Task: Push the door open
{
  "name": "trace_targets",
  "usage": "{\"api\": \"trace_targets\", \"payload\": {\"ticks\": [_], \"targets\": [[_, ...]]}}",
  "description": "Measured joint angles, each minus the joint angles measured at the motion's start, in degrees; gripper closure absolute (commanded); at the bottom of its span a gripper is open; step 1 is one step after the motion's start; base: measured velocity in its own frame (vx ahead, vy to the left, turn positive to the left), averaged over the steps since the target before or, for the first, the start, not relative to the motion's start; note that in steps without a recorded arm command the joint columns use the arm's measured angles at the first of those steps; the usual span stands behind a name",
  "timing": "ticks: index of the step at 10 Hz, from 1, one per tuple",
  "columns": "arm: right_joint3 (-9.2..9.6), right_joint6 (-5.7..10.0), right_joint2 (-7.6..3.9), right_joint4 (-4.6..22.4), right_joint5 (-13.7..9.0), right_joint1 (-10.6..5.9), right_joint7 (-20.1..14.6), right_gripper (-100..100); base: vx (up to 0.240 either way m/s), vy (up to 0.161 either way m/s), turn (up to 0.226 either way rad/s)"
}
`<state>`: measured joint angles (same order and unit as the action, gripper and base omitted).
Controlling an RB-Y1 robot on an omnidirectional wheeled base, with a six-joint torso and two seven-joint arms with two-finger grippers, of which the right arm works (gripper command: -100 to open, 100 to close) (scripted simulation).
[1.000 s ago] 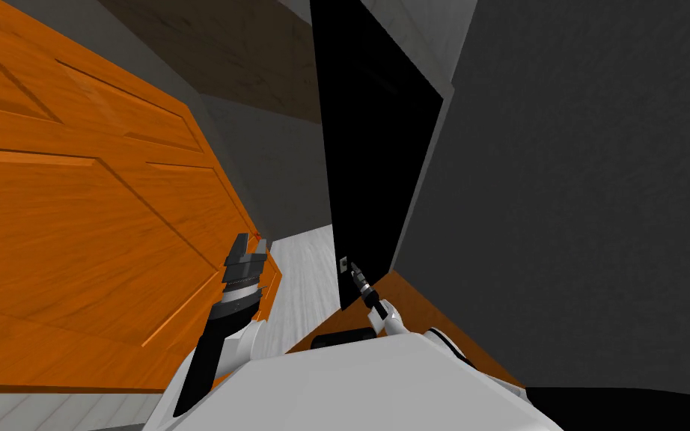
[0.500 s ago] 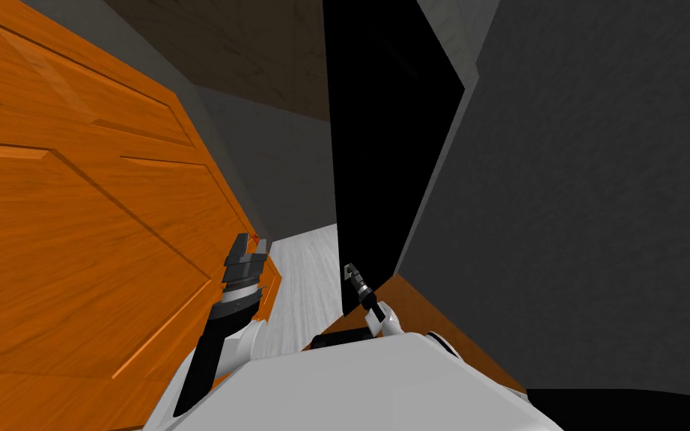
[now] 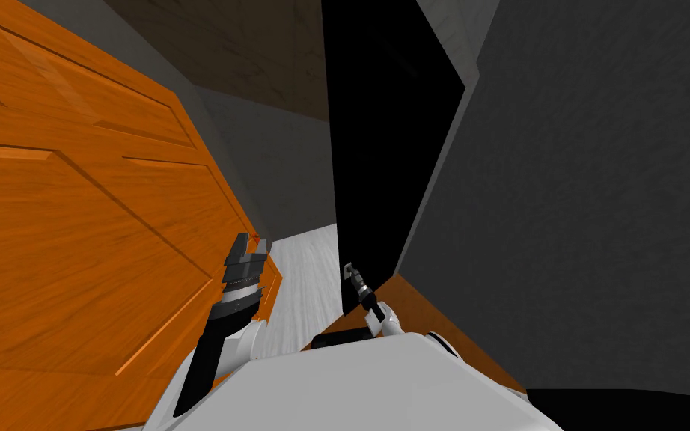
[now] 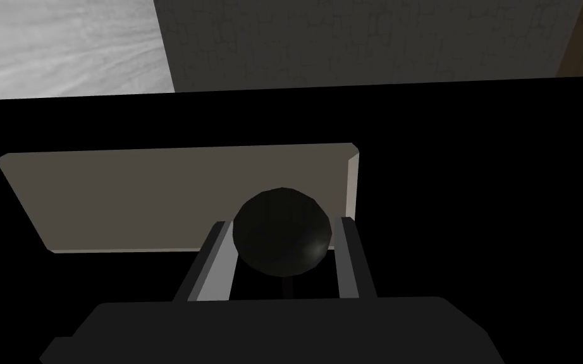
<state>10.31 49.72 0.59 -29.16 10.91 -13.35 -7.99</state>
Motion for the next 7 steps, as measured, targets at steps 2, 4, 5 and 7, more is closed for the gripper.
{"api": "trace_targets", "payload": {"ticks": [2, 4, 5, 7], "targets": [[-0.27, 0.38, 0.05, 1.42, -0.20, -0.43, 0.21, 100, 0.133, 0.057, -0.014], [0.06, -2.00, -0.68, -2.72, -0.01, 2.01, -0.12, 100, 0.114, 0.080, -0.017], [-0.33, -1.52, -0.65, -1.52, -0.28, 0.94, 0.00, 100, 0.126, 0.077, 0.002], [-0.93, -1.56, -0.93, -2.11, -0.67, 1.37, 0.54, 100, 0.130, 0.090, -0.031]]}}
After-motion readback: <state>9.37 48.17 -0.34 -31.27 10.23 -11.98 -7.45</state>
